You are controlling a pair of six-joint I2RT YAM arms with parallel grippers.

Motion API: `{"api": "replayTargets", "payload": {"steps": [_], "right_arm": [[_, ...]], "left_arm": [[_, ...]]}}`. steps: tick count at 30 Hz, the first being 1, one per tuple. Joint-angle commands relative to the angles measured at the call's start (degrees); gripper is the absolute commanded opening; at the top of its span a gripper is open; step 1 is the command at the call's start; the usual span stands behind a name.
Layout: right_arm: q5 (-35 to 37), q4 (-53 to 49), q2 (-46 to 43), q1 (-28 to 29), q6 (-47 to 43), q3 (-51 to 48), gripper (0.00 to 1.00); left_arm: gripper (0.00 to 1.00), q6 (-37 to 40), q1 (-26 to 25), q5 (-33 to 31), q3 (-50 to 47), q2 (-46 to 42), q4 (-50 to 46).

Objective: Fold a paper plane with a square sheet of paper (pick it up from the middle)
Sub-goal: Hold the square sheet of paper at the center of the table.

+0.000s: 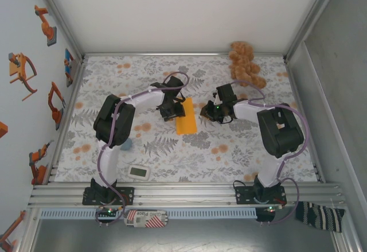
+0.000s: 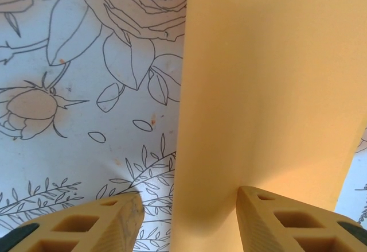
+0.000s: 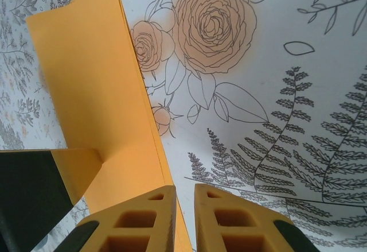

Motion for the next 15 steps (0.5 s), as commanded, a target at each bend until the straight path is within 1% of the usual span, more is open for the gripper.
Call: {"api": "replayTargets", "payload": {"steps": [1, 7, 15], "right_arm": [[0.79, 0.71, -0.15, -0.42, -0.1, -0.57, 0.16], [0.35, 1.13, 0.1, -0.45, 0.04, -0.92, 0.16], [-0.07, 1.34, 0.34, -0.41, 0.08, -1.17, 0.16]], "left_arm": [[0.51, 0.38, -1.26, -1.14, -5.35, 13.94, -1.26], [0.51, -3.37, -1.22, -0.51, -5.34, 14.4, -0.99], [0.52, -4.41, -1.27, 1.3, -4.88, 14.86, -0.45]]}}
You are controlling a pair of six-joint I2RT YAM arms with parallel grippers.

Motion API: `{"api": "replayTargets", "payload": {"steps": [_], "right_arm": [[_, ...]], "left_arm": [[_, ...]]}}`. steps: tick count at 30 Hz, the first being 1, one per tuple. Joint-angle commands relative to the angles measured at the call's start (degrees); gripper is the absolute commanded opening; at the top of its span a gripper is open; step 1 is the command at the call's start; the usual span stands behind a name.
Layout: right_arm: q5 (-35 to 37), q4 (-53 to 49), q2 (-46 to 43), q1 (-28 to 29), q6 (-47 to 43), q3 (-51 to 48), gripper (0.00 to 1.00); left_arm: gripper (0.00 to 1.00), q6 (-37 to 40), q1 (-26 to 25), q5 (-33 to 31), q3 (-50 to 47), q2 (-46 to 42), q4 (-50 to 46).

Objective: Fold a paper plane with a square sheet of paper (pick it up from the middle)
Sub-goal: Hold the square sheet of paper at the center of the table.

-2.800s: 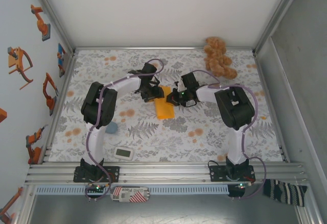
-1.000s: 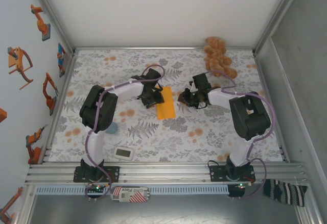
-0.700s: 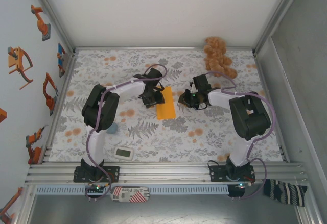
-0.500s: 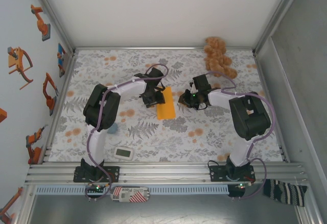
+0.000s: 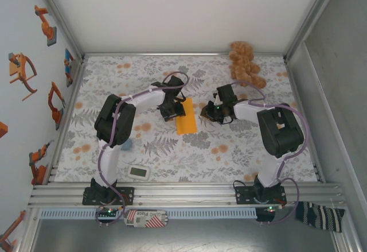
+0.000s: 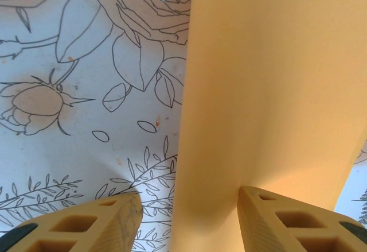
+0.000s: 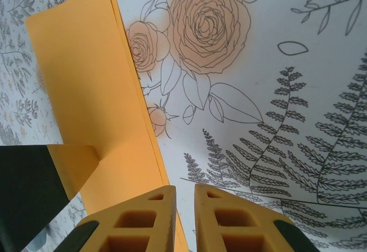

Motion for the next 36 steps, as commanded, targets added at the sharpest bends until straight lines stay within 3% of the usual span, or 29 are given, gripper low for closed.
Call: {"api": "replayTargets", "payload": {"steps": [1, 36], "right_arm": [[-0.13, 0.83, 0.41, -0.33, 0.07, -0.59, 0.16], [-8.39, 6.82, 4.34, 1.74, -0.71, 2.14, 0.12]], "left_arm": [[0.53, -1.2, -1.03, 1.91, -5.88, 14.44, 0.46], [0.55, 1.3, -1.12, 4.88, -5.28, 17.66, -0.06]]}}
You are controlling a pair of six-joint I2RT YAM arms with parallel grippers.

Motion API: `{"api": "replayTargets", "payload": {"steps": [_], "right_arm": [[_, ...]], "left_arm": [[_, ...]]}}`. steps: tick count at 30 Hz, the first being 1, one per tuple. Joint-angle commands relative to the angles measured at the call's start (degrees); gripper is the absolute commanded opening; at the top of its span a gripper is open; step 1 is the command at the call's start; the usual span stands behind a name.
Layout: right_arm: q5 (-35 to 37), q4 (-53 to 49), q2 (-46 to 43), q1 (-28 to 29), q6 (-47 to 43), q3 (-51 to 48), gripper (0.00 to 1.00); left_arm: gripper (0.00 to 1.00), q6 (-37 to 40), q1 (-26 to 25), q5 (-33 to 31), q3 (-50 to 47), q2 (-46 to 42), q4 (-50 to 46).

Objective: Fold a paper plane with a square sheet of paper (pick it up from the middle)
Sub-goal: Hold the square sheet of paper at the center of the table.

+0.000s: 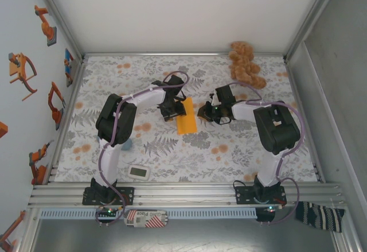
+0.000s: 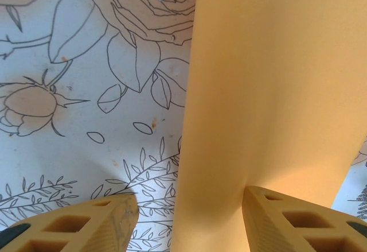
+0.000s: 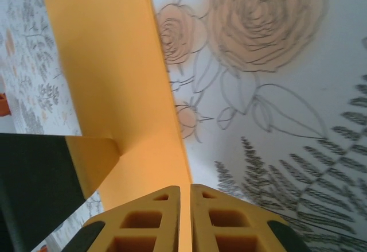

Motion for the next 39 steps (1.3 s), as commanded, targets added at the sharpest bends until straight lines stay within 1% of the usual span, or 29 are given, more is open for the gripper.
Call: {"api": "replayTargets", "payload": {"steps": [1, 7, 12, 32, 39], "right_arm": [[-2.33, 1.4, 1.7, 1.35, -0.82, 2.39, 0.11], [-3.73, 0.16, 5.43, 2.04, -1.47, 6.16, 0.07], [-3.22, -1.76, 7.1, 2.12, -2.74, 8.43, 0.06], [-4.18, -3.78, 9.23, 2.71, -4.42, 9.0, 0.05], [-2.42, -6.52, 11.0, 2.7, -5.93, 8.86, 0.04]], "left_arm": [[0.55, 1.53, -1.34, 3.6, -7.07, 16.42, 1.74], [0.56, 1.94, -1.41, 3.74, -7.11, 16.91, 1.8], [0.56, 2.03, -1.37, 4.05, -6.91, 17.37, 1.74], [0.57, 1.94, -1.43, 4.4, -6.36, 18.34, 1.56], [0.57, 1.98, -1.46, 4.36, -6.36, 18.13, 1.45]]}}
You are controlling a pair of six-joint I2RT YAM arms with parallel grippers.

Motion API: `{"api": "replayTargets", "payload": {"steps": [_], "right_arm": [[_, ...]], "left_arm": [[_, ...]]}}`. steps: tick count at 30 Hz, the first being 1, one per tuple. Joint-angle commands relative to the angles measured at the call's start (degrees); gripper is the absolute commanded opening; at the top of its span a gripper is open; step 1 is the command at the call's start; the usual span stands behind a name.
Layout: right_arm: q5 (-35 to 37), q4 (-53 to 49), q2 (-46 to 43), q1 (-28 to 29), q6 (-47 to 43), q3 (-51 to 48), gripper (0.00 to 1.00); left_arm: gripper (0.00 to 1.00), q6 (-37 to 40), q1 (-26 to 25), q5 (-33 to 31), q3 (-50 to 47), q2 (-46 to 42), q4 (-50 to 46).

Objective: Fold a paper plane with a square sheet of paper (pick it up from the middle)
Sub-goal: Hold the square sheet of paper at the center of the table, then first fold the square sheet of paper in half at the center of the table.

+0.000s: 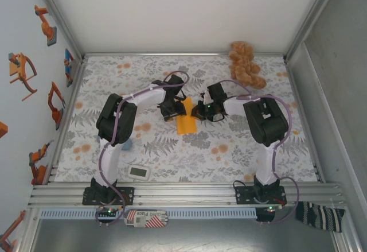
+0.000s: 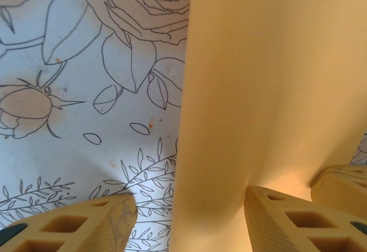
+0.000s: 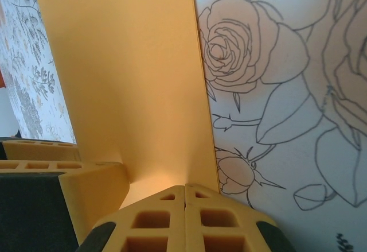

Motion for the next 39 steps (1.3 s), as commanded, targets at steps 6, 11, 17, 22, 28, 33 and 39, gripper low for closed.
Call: {"api": "replayTargets", "payload": {"steps": [6, 11, 17, 22, 28, 33, 39], "right_arm": [[4.34, -6.51, 3.25, 0.57, -3.34, -0.84, 0.01], [6.56, -8.62, 3.83, 0.61, -3.61, -1.27, 0.0], [7.34, -8.19, 3.38, 0.65, -0.28, -2.9, 0.0], [8.65, -2.55, 2.54, 3.04, 8.87, -6.89, 0.0], [11.1, 0.1, 1.5, 3.91, 13.79, -9.5, 0.0], [10.69, -0.43, 1.79, 3.92, 13.53, -8.66, 0.0], [11.04, -1.52, 2.35, 3.9, 12.42, -8.26, 0.0]], "left_arm": [[0.59, 2.85, -1.4, 3.11, -4.92, 13.77, -0.08], [0.63, 5.21, -0.93, -0.58, 1.12, 6.49, -4.58], [0.7, 4.4, 0.46, -7.52, 0.52, -6.86, -2.93], [0.7, 3.55, 0.61, -3.34, -7.67, -16.45, 9.5], [0.57, 1.87, 0.5, 8.81, -14.11, -17.67, 21.31], [0.43, 0.93, 0.05, 14.65, -13.79, -13.61, 23.44], [0.34, 2.1, 0.42, 13.95, -12.45, -9.95, 20.87]]}}
